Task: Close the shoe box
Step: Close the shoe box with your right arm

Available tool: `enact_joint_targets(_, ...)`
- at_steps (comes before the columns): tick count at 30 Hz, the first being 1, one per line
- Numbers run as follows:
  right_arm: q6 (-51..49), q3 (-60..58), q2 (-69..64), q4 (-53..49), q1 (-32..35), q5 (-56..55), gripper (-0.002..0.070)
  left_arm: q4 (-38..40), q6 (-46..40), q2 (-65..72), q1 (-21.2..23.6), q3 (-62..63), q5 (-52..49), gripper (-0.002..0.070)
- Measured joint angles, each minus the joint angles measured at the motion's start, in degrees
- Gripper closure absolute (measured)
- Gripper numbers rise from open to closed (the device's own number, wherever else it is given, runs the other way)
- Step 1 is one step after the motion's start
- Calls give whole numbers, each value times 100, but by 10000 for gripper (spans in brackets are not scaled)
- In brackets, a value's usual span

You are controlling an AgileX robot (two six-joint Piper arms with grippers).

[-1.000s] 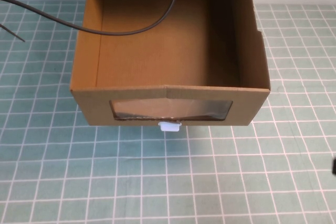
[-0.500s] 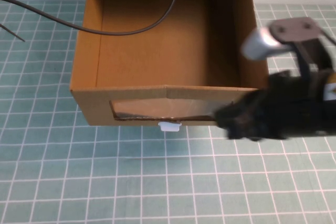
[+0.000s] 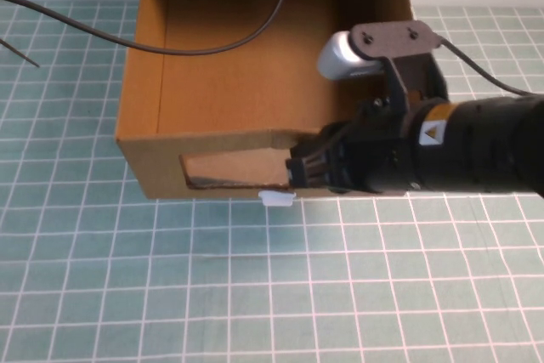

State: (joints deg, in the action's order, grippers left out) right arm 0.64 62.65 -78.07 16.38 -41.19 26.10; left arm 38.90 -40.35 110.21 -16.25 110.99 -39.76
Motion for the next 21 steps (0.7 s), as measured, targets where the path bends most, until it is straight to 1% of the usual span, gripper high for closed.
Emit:
enact_joint_targets(3, 0, 183, -158, -14, 11, -28, 687, 0, 5, 0, 0, 0, 0, 680)
enact_joint_targets(10, 0, 589, -362, -14, 262, -87, 687, 0, 5, 0, 0, 0, 0, 680)
enact_joint_targets(16, 7, 1082, -490, -22, 298, 374, 687, 0, 5, -4, 0, 0, -19, 680)
enact_joint_targets(21, 13, 1124, -538, -59, 309, 427, 687, 0, 13, -4, 0, 0, -28, 680)
